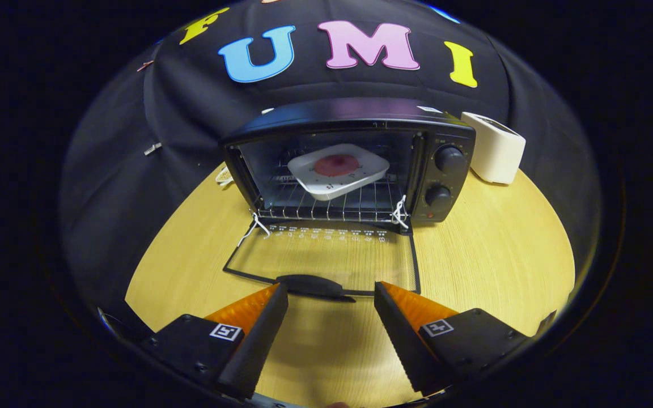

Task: Open the toaster oven, put the food inside, and close the toaster oven door.

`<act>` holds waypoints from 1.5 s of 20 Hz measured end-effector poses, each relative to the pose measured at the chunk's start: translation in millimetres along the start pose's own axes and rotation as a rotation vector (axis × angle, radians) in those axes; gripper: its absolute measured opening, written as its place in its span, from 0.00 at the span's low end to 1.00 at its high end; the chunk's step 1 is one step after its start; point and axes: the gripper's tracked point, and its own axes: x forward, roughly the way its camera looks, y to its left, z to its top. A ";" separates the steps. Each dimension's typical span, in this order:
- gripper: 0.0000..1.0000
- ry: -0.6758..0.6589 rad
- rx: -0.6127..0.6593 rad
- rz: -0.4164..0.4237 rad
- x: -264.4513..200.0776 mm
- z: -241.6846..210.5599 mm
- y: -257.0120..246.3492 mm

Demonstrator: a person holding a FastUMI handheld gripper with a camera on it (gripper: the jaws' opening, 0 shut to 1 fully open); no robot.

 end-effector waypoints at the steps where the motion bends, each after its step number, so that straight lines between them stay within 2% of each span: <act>1: 0.99 0.014 -0.002 -0.013 0.9 -5.0 -1.5; 12: 0.99 0.123 -0.131 -0.128 27.3 -45.3 -12.0; 20: 0.99 0.152 -0.159 -0.144 48.4 -56.3 -8.2; 30: 0.99 0.149 -0.151 -0.150 56.9 -44.2 -4.7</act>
